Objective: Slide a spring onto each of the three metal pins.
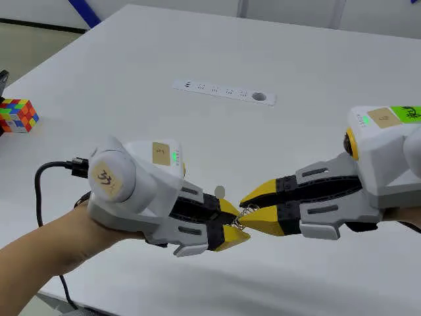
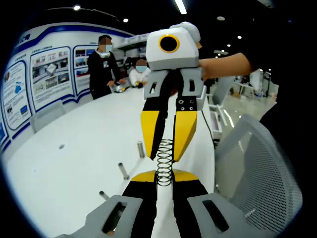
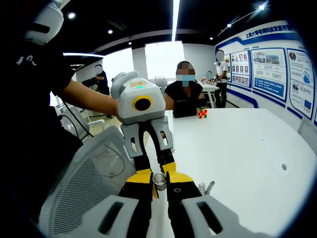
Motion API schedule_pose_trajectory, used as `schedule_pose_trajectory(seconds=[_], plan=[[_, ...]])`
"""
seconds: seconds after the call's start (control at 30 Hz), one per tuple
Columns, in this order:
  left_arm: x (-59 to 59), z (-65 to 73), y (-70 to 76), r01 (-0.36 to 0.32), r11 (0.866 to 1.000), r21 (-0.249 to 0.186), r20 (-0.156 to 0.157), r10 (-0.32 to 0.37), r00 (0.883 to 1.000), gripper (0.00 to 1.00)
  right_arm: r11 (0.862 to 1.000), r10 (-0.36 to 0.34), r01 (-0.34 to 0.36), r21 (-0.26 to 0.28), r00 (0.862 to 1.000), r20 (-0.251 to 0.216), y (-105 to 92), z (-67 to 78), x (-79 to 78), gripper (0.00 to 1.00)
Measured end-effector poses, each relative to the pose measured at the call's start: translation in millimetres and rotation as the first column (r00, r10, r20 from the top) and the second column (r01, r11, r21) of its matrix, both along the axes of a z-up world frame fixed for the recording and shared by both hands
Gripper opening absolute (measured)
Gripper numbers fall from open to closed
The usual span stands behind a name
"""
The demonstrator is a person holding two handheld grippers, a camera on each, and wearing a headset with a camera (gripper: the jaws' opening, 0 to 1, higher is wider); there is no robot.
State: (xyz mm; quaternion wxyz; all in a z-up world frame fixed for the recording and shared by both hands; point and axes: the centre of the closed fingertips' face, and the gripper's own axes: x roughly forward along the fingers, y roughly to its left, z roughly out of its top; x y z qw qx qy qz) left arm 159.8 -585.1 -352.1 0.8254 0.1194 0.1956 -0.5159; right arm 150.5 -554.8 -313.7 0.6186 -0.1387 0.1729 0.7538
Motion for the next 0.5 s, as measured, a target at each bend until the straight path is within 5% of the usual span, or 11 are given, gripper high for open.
schedule_pose_trajectory(seconds=[0.23,0.33,0.5], plan=[[3.4,4.3,0.7,-0.019,0.999,-0.030,0.002,0.019,1.000,0.10,1.000,-0.017,0.017,0.011,0.999,0.029,2.9,5.1,2.9,0.11],[3.4,9.2,2.2,-0.032,0.997,-0.077,-0.029,0.030,0.999,0.11,0.999,-0.029,0.029,0.022,0.999,0.018,4.4,9.2,4.1,0.11],[8.5,16.9,8.7,-0.053,0.994,-0.092,0.006,0.054,0.999,0.12,0.998,-0.050,0.049,0.030,0.999,0.022,6.7,16.5,10.2,0.11]])
